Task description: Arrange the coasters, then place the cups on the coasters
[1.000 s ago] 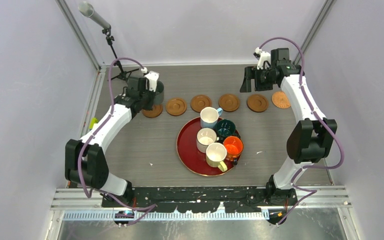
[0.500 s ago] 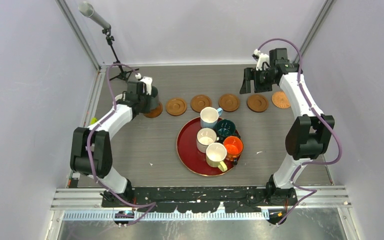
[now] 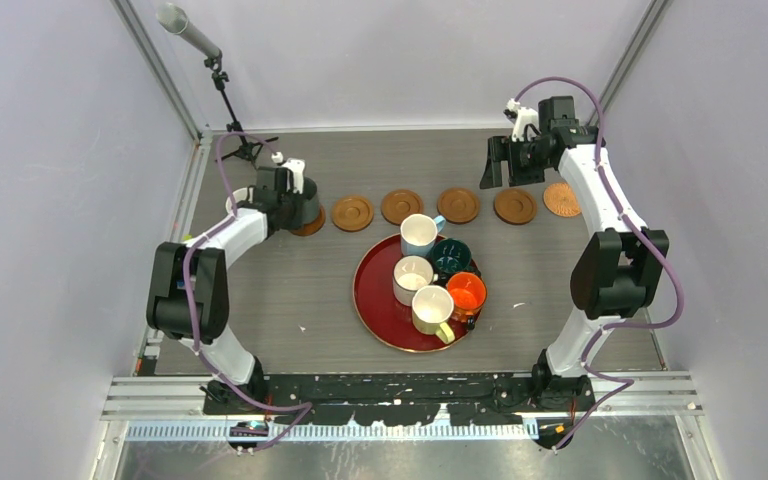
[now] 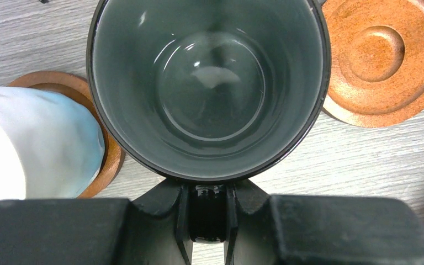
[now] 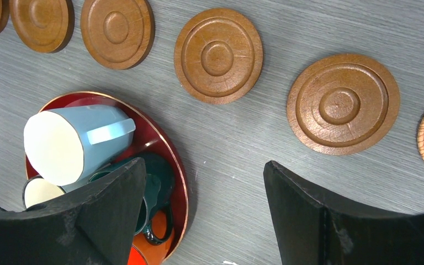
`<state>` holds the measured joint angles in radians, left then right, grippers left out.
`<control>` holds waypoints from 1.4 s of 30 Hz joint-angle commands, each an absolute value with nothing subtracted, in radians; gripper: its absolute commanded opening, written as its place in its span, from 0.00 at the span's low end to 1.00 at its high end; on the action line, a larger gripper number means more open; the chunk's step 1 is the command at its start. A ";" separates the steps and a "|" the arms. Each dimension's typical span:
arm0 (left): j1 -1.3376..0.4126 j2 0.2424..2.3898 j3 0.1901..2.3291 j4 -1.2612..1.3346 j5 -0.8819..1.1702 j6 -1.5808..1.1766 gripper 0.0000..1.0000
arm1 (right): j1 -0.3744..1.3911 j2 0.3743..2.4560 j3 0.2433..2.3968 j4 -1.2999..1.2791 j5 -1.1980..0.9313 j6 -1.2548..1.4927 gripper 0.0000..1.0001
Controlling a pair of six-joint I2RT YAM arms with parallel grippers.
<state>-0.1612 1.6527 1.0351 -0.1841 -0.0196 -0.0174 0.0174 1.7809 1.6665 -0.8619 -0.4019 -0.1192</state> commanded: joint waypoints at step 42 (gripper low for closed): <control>-0.141 1.508 0.937 -0.224 0.033 -0.034 0.62 | 0.013 1.769 1.720 -0.865 -0.407 -0.130 0.82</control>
